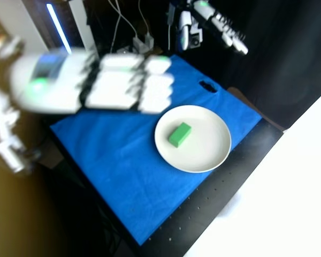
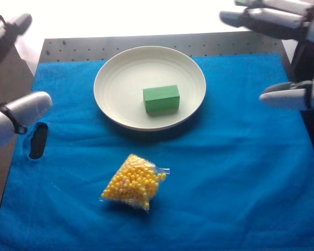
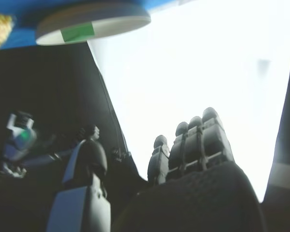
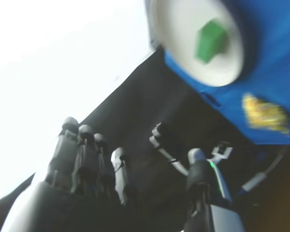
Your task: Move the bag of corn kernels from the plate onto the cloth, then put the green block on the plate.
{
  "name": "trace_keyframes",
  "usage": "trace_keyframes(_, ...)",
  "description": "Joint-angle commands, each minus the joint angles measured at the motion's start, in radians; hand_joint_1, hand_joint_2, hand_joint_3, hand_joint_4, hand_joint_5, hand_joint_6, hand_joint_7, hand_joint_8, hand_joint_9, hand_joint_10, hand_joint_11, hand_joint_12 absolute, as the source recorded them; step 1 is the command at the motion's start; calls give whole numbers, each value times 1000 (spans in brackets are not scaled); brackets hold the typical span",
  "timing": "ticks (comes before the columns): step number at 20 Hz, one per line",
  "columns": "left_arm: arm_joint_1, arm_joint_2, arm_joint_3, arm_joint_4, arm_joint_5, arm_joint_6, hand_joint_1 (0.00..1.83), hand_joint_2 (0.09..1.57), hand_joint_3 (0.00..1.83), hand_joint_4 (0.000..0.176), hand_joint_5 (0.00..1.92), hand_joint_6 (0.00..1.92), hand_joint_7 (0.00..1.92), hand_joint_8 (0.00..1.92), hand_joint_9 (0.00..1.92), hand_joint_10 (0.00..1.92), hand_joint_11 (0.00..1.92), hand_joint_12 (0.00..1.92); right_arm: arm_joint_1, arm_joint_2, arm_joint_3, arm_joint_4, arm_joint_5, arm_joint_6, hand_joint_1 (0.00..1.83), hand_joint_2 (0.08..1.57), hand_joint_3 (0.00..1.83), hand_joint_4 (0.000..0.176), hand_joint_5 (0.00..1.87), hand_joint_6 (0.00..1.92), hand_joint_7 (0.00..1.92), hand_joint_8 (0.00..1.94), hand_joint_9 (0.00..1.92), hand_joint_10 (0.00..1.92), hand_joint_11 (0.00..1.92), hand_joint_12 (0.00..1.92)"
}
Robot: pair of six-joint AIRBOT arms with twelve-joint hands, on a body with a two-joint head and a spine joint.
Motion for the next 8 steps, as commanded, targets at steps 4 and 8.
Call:
trace_keyframes(4,-7,27,-3,25,-186,11,363,1210,2,165,0,0,0,0,0,0,0,0,-71,45,-28,129,260,-17,438,1161,17,120,0,0,0,0,0,0,0,0)
trace_keyframes(8,-7,33,5,26,-169,11,329,1207,0,175,0,0,0,0,0,0,0,0,-84,54,-37,150,262,-37,395,1146,5,122,0,0,0,0,0,0,0,0)
